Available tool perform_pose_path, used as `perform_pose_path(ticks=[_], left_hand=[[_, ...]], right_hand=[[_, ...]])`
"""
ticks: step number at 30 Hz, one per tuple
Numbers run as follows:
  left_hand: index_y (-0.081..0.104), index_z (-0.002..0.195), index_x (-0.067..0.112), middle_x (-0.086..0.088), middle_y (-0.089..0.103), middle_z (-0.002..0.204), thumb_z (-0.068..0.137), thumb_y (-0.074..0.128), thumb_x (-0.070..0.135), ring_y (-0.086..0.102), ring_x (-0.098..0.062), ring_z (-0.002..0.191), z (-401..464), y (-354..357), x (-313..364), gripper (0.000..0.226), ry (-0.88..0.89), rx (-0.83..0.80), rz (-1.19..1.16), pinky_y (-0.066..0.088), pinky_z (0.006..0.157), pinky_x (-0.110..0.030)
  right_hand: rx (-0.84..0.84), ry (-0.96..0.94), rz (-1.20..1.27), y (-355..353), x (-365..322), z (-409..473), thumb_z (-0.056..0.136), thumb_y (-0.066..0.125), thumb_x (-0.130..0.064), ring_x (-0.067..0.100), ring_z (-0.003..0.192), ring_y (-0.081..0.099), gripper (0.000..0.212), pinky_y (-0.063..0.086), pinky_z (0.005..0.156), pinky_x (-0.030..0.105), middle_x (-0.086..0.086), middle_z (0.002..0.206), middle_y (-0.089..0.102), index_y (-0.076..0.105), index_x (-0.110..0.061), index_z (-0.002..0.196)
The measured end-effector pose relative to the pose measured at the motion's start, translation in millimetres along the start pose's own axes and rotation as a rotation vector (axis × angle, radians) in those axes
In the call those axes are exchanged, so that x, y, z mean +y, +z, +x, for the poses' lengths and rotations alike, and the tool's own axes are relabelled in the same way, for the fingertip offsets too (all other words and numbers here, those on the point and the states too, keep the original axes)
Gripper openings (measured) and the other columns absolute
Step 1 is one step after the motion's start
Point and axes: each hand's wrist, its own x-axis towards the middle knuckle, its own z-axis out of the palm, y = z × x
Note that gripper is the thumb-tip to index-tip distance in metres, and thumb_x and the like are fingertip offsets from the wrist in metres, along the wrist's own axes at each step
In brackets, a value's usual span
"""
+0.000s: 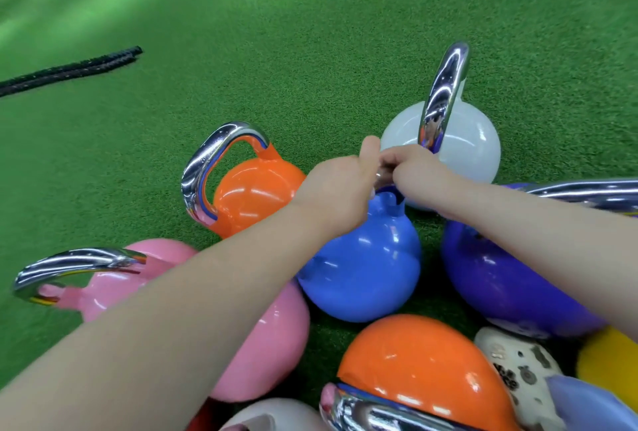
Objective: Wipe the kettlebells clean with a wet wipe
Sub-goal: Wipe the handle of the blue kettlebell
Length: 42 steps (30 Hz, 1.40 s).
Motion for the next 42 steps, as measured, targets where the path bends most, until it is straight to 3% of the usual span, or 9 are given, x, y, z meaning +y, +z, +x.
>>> perform_pose_path(ticks=[3,7,12,18,27,32,36,39,42], left_hand=[[0.022,0.136,0.01,0.004,0.038,0.073,0.085,0.049,0.012,0.04,-0.025,0.065,-5,-3,-4,0.058,0.123,-0.002,0.086,0.026,0.056,-0.032],[0.02,0.142,0.005,-0.006,0.06,0.093,0.087,0.05,0.023,0.059,-0.033,0.08,-8,-3,-10,0.065,0.24,0.039,0.153,0.025,0.057,-0.032],[0.057,0.111,0.004,-0.002,0.063,0.062,0.06,0.081,0.032,0.059,-0.026,0.046,-18,3,-22,0.063,0.268,0.161,0.091,0.02,0.045,-0.019],[0.046,0.106,0.023,0.001,0.062,0.097,0.084,0.053,0.033,0.058,-0.026,0.093,-31,11,-3,0.025,-0.292,0.143,0.065,0.03,0.062,-0.03],[0.034,0.131,0.013,-0.005,0.056,0.121,0.065,0.075,0.053,0.048,-0.025,0.116,-9,-10,22,0.088,-0.099,-0.073,-0.153,0.033,0.094,-0.037],[0.062,0.106,0.016,0.007,0.059,0.11,0.079,0.068,0.008,0.05,-0.007,0.109,-60,-12,-17,0.029,-0.305,0.462,-0.662,0.028,0.095,-0.006],[0.057,0.091,0.027,0.004,0.062,0.096,0.084,0.05,-0.003,0.06,-0.014,0.092,-78,22,-24,0.032,-0.664,0.652,-0.86,0.047,0.085,-0.026],[0.056,0.089,0.028,0.001,0.062,0.095,0.082,0.047,0.002,0.061,-0.016,0.089,-85,39,-27,0.029,-0.685,0.695,-0.867,0.049,0.084,-0.033],[0.055,0.082,0.036,0.005,0.064,0.089,0.08,0.047,0.015,0.062,-0.011,0.084,-89,41,-29,0.023,-0.699,0.707,-0.957,0.049,0.079,-0.025]], right_hand=[[0.002,-0.008,-0.035,-4,6,-13,0.074,0.044,0.01,0.019,0.074,0.052,0.025,0.045,0.068,0.035,0.022,0.081,0.065,0.066,0.0,0.081],[0.005,-0.053,-0.109,-7,6,-23,0.073,0.04,0.011,0.027,0.08,0.059,0.035,0.048,0.071,0.037,0.021,0.09,0.068,0.068,-0.003,0.088],[-0.018,-0.054,-0.14,-9,6,-25,0.072,0.039,0.012,0.019,0.072,0.052,0.036,0.041,0.066,0.028,0.005,0.072,0.06,0.062,-0.015,0.073],[-0.031,-0.012,0.065,-7,5,-18,0.076,0.031,0.02,0.017,0.08,0.059,0.048,0.052,0.08,0.028,0.008,0.091,0.062,0.066,-0.008,0.095],[0.256,-0.173,0.006,-4,-10,-5,0.082,0.04,0.008,0.02,0.099,0.058,0.04,0.043,0.088,0.028,0.0,0.103,0.057,0.059,-0.022,0.099],[0.308,-0.414,-0.16,2,-21,-14,0.08,0.042,0.01,0.014,0.09,0.06,0.04,0.045,0.085,0.018,0.0,0.103,0.055,0.063,-0.012,0.105],[0.0,-0.619,-0.596,21,-41,-28,0.096,0.041,-0.026,0.023,0.1,0.057,0.024,0.043,0.085,0.032,0.004,0.104,0.061,0.061,-0.017,0.104],[-0.197,-0.499,-1.051,32,-51,-27,0.097,0.022,-0.048,0.029,0.101,0.057,0.04,0.038,0.07,0.034,0.009,0.106,0.062,0.048,-0.019,0.091],[-0.426,-0.307,-1.015,48,-73,-7,0.101,0.017,-0.044,0.029,0.111,0.053,0.051,0.038,0.08,0.031,0.015,0.121,0.057,0.056,-0.011,0.106]])
